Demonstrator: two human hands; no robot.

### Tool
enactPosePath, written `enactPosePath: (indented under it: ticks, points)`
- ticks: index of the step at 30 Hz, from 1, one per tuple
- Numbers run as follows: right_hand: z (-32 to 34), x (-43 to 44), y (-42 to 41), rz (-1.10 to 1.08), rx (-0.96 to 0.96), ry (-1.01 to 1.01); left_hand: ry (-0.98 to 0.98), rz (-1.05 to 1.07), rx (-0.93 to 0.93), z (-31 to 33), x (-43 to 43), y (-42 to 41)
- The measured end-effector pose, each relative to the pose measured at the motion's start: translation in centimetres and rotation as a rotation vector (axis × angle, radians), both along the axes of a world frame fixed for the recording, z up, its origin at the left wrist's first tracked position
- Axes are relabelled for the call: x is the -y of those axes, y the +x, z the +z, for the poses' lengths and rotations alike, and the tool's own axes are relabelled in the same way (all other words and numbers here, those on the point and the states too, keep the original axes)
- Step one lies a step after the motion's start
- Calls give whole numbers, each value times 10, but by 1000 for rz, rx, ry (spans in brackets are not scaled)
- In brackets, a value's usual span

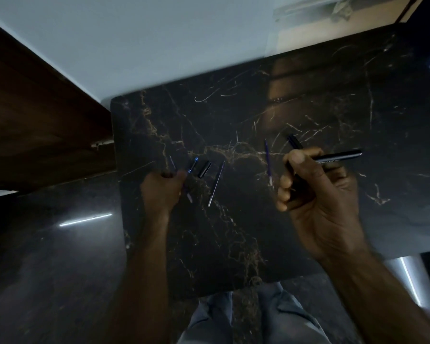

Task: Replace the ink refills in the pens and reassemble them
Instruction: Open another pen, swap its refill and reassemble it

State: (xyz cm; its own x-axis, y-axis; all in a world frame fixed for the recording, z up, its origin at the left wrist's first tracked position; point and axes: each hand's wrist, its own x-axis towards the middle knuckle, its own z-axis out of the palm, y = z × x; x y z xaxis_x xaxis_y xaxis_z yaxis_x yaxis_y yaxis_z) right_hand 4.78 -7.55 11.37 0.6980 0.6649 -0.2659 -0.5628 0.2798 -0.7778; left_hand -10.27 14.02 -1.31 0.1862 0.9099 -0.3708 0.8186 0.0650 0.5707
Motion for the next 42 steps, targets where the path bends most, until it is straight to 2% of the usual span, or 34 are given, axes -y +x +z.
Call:
enactPosePath:
  ticks: [2, 4, 6, 8, 16, 27, 34, 39, 42]
  points:
    - [0, 0, 1, 0, -4, -28, -123, 207, 446, 28, 11, 13]
    - [-1, 0, 1, 7, -13, -23, -176, 237, 842, 63, 31, 27]
    - [1, 0, 2, 17, -36, 4, -199, 184, 1096, 94, 51, 42]
    - [6, -2, 4, 27, -73, 38, -202, 162, 1220, 115, 66, 57]
    - [19, -1, 18, 56, -37, 106, -72, 139, 1286, 136, 97, 85]
    - [13, 10, 36, 98, -51, 127, -1, 80, 1294, 137, 116, 88]
    - [9, 12, 43, 133, -10, 129, 92, 56, 1216, 138, 123, 86]
    - [3, 2, 35, 145, 37, 137, 35, -177, 1031, 130, 131, 76]
    - [0, -3, 26, 128, -26, 130, 33, -209, 1002, 125, 128, 68]
